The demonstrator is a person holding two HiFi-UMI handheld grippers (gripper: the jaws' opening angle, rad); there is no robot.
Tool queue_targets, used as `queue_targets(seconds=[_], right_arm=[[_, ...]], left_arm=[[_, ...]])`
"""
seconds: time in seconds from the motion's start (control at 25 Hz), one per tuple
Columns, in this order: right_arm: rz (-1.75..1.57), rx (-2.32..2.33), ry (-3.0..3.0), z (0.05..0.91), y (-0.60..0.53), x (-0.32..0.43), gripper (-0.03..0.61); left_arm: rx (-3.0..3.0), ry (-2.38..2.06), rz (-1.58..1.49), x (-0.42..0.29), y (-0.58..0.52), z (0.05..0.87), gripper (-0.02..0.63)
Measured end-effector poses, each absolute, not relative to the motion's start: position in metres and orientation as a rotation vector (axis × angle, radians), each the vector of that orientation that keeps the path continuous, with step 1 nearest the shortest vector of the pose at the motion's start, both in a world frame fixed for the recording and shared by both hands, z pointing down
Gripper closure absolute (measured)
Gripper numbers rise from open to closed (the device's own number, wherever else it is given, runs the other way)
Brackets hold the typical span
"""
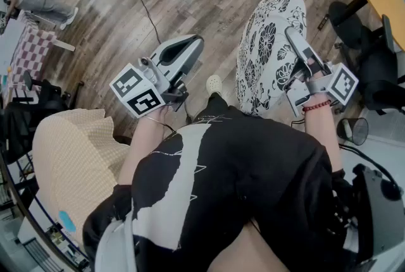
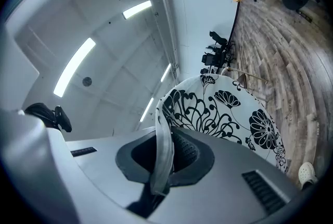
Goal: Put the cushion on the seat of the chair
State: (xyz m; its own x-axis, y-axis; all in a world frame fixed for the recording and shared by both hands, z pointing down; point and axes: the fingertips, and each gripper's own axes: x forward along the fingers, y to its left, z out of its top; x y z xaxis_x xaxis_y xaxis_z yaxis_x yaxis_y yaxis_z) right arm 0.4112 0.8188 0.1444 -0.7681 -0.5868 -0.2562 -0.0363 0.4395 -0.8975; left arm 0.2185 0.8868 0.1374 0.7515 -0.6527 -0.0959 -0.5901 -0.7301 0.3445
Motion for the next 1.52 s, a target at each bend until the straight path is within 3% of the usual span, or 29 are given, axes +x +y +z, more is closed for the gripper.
queue_targets(seconds=[0.6, 0.96, 1.52], right_arm=[[-1.35, -0.551, 2.151, 0.16, 0.744, 0.385, 0.552], [-1.387, -0.567, 2.14, 0.15, 0.573, 0.255, 0.552], [-1.426, -0.555, 2.144, 0.163, 0.566, 0.253, 0.552]], left_arm=[[2.67, -1.028, -0.276, 0.184, 0.802, 0.147, 0.603], [2.601, -1.018, -0.24, 0.059, 0.63, 0.15, 0.603], [2.588, -0.914, -0.228, 0.093, 0.623, 0.169, 0.603]])
